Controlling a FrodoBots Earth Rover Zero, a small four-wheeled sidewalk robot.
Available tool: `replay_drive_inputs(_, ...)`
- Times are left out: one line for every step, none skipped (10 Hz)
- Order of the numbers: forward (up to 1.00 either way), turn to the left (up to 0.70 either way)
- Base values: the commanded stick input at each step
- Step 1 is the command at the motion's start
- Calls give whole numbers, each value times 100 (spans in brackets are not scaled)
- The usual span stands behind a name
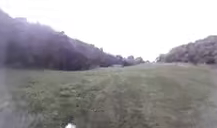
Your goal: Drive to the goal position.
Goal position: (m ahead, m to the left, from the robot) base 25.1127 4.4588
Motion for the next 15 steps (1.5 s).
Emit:
replay_drive_inputs(70,0)
replay_drive_inputs(70,0)
replay_drive_inputs(70,0)
replay_drive_inputs(70,0)
replay_drive_inputs(70,0)
replay_drive_inputs(70,0)
replay_drive_inputs(70,0)
replay_drive_inputs(70,0)
replay_drive_inputs(70,0)
replay_drive_inputs(70,-34)
replay_drive_inputs(70,-34)
replay_drive_inputs(70,-34)
replay_drive_inputs(70,-34)
replay_drive_inputs(70,-34)
replay_drive_inputs(70,-25)
